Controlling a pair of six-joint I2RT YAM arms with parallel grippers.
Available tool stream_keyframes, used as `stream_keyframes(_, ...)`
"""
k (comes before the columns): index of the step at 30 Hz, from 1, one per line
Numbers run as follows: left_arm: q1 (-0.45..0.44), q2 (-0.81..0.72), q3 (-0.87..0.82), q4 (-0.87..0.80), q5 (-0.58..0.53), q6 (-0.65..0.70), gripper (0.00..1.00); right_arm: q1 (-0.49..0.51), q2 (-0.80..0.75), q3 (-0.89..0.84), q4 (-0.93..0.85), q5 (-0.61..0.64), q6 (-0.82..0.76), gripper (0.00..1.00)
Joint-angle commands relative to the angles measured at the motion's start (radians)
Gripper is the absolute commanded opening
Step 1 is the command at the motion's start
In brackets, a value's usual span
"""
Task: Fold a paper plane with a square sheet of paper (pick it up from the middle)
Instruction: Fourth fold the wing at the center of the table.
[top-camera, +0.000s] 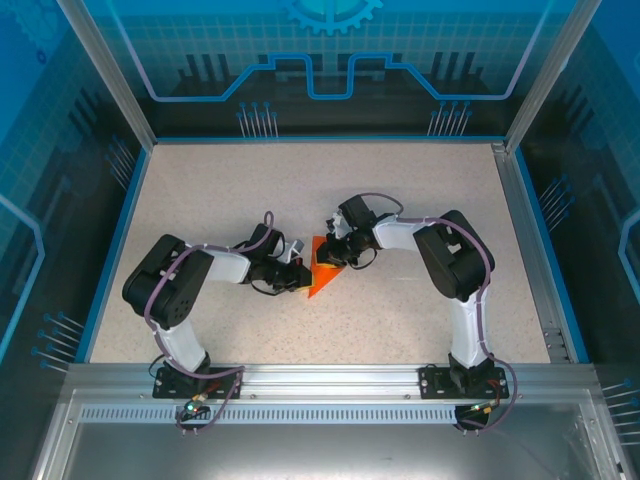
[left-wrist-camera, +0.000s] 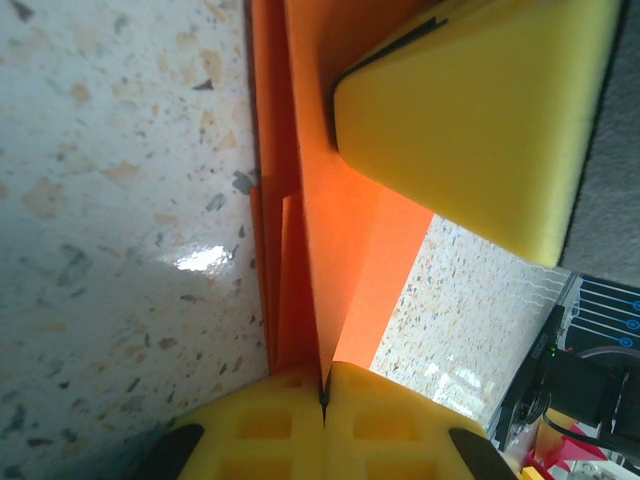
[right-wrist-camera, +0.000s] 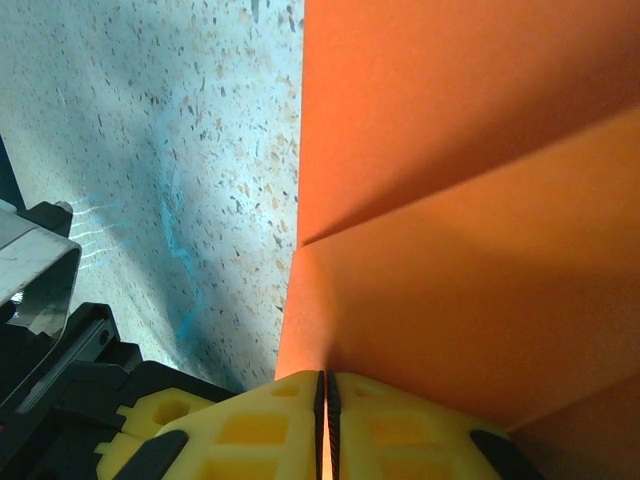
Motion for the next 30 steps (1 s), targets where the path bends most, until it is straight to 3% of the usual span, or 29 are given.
stream_keyframes(1, -0.006, 0.069, -0.012, -0.083, -0.081, 0.002, 0.05, -0.008, 0.038, 0.000, -0.047, 0.033, -0.013, 0.12)
stream_keyframes(10, -0.006, 0.014, -0.022, -0.067, -0.036, -0.020, 0.19, -0.008, 0.040, -0.015, -0.072, 0.050, -0.033, 0.12)
stream_keyframes(18, -0.006, -0.046, -0.032, -0.073, -0.032, -0.030, 0.22, -0.008, 0.038, -0.034, -0.063, 0.044, -0.038, 0.12)
stream_keyframes(25, -0.006, -0.090, -0.047, -0.072, -0.031, -0.041, 0.21, -0.008, 0.037, -0.041, -0.062, 0.042, -0.041, 0.12)
stream_keyframes(30, -0.006, -0.092, -0.051, -0.063, -0.020, -0.039, 0.14, -0.008, 0.037, -0.042, -0.061, 0.042, -0.041, 0.12)
